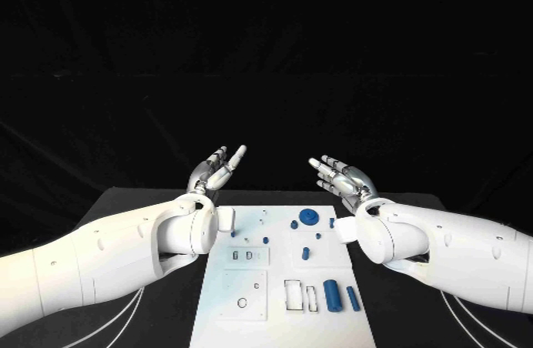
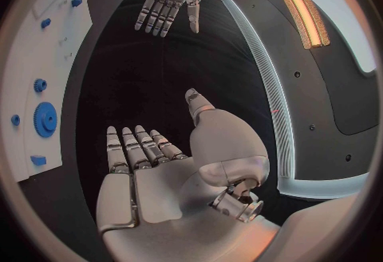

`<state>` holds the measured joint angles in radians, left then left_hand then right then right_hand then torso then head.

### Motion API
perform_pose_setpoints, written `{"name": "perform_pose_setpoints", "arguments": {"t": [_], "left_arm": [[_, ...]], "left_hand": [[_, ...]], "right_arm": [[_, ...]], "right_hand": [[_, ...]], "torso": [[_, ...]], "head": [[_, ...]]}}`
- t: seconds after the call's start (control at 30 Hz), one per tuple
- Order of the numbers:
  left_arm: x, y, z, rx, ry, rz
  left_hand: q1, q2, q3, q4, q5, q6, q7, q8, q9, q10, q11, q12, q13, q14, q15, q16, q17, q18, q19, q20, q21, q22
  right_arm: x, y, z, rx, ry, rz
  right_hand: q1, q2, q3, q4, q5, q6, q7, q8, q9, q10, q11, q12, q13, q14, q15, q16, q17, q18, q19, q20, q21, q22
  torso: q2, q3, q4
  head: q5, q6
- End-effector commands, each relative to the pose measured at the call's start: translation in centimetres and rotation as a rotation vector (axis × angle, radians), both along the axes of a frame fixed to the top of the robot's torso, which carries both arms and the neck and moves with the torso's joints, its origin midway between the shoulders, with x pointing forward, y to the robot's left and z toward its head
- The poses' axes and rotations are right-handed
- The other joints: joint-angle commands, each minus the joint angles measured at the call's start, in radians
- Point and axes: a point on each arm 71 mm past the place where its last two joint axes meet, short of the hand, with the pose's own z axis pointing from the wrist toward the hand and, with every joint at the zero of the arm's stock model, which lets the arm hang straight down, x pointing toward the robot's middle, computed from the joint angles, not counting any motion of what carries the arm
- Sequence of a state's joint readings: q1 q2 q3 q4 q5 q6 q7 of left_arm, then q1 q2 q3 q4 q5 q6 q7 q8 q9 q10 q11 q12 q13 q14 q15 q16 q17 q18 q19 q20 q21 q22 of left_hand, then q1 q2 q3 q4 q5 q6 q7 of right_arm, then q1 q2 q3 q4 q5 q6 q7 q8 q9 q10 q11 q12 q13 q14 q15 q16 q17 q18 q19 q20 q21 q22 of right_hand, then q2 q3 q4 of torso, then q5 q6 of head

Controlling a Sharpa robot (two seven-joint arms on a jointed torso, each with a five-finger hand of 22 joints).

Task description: Assemble the parts on the task board

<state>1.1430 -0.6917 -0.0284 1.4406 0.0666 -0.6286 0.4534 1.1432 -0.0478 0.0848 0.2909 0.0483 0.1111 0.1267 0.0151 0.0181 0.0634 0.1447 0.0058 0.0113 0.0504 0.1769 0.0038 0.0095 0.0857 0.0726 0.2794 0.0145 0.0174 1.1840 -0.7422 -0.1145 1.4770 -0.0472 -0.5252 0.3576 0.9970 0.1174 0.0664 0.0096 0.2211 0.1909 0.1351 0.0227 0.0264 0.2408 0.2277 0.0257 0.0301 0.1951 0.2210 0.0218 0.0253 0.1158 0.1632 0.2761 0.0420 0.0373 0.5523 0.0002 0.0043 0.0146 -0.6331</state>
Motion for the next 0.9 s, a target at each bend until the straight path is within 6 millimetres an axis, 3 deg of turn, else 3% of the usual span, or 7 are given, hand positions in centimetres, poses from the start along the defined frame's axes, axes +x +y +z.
{"name": "perform_pose_setpoints", "arguments": {"t": [0.03,0.17,0.2,0.37,0.57,0.73,0.9], "left_arm": [[0.0,-0.4,0.0,-0.037,0.017,-0.046],[0.0,-0.4,0.0,-0.037,0.017,-0.046],[-0.4,1.8,0.2,-0.037,0.015,-0.037],[-0.8,2.5,0.4,-0.040,0.012,-0.041],[-1.2,3.2,0.8,-0.045,-0.003,-0.044],[-1.6,3.7,1.1,-0.045,0.000,-0.061],[-2.0,4.0,2.0,-0.047,-0.008,-0.092]], "left_hand": [[0.011,0.000,0.000,0.004,0.003,0.007,0.058,0.003,0.001,0.001,0.005,0.007,0.002,0.000,0.005,0.007,0.002,0.013,0.000,0.005,0.004,0.001],[0.011,0.002,-0.001,0.004,0.003,0.009,0.060,0.004,0.001,0.002,0.007,0.007,0.002,0.000,0.005,0.007,0.002,0.016,0.000,0.005,0.004,0.002],[0.012,0.003,-0.002,0.004,0.003,0.011,0.061,0.004,0.002,0.004,0.008,0.008,0.002,0.001,0.005,0.007,0.002,0.018,-0.001,0.004,0.004,0.002],[0.024,0.018,-0.007,0.003,0.002,0.034,0.078,0.008,0.005,0.026,0.027,0.011,0.006,0.015,0.007,0.010,0.005,0.039,-0.003,0.007,0.005,0.002],[0.068,0.031,-0.013,-0.001,0.002,0.104,0.075,0.020,0.013,0.066,0.023,0.017,0.010,0.055,0.009,0.018,0.011,0.055,0.002,0.012,0.009,0.004],[0.132,0.035,-0.017,-0.013,0.004,0.298,0.125,0.066,0.037,0.273,0.090,0.064,0.035,0.311,0.067,0.090,0.046,0.032,0.159,0.017,0.081,0.045],[0.181,0.037,-0.028,-0.026,0.005,0.480,0.128,0.103,0.052,0.503,0.106,0.104,0.048,0.607,0.049,0.158,0.068,0.013,0.432,0.017,0.206,0.104]], "right_arm": [[-0.1,0.9,-0.2,-0.011,0.056,0.154],[0.0,1.0,-0.2,-0.017,0.063,0.172],[0.4,-0.1,1.4,-0.181,-0.160,0.185],[0.6,-0.4,1.7,-0.197,-0.187,0.176],[0.9,-0.7,2.4,-0.253,-0.237,0.180],[1.4,-1.1,3.3,-0.341,-0.293,0.205],[2.0,-1.5,4.5,-0.485,-0.387,0.232]], "right_hand": [[0.074,0.011,-0.009,-0.027,0.022,0.048,0.141,0.011,0.005,0.058,0.013,0.009,0.005,0.050,0.009,0.008,0.005,0.014,0.009,0.016,0.018,0.007],[0.094,0.014,-0.013,-0.039,0.034,0.062,0.144,0.011,0.006,0.073,0.016,0.010,0.005,0.064,0.011,0.009,0.006,0.012,0.014,0.016,0.024,0.010],[0.100,0.015,-0.014,-0.044,0.036,0.068,0.145,0.012,0.007,0.081,0.016,0.010,0.006,0.072,0.012,0.010,0.006,0.011,0.016,0.016,0.027,0.012],[0.139,0.020,-0.016,-0.069,0.036,0.126,0.147,0.020,0.012,0.142,0.018,0.017,0.011,0.132,0.014,0.016,0.011,0.009,0.039,0.015,0.046,0.021],[0.222,0.014,-0.003,-0.132,0.001,0.286,0.153,0.049,0.027,0.352,0.026,0.046,0.025,0.360,0.016,0.051,0.028,0.008,0.128,0.016,0.103,0.049],[0.287,-0.001,0.022,-0.195,-0.013,0.551,0.134,0.097,0.046,0.642,-0.004,0.087,0.036,0.661,-0.020,0.093,0.042,0.039,0.290,0.016,0.192,0.088],[0.335,-0.036,0.050,-0.274,-0.036,0.719,0.104,0.107,0.044,0.762,-0.040,0.081,0.032,0.797,-0.063,0.102,0.040,0.070,0.561,-0.002,0.323,0.136]], "torso": [[0.000,0.0000,0.0002],[0.000,0.0000,0.0002],[0.002,-0.0002,-0.0008],[0.006,-0.0023,-0.0051],[0.015,-0.0015,-0.0083],[0.027,0.0002,-0.0085],[0.046,0.0016,-0.0071]], "head": [[0.000,0.000],[0.000,0.000],[-0.014,-0.025],[-0.011,-0.028],[-0.012,-0.031],[-0.014,-0.033],[-0.012,-0.035]]}}
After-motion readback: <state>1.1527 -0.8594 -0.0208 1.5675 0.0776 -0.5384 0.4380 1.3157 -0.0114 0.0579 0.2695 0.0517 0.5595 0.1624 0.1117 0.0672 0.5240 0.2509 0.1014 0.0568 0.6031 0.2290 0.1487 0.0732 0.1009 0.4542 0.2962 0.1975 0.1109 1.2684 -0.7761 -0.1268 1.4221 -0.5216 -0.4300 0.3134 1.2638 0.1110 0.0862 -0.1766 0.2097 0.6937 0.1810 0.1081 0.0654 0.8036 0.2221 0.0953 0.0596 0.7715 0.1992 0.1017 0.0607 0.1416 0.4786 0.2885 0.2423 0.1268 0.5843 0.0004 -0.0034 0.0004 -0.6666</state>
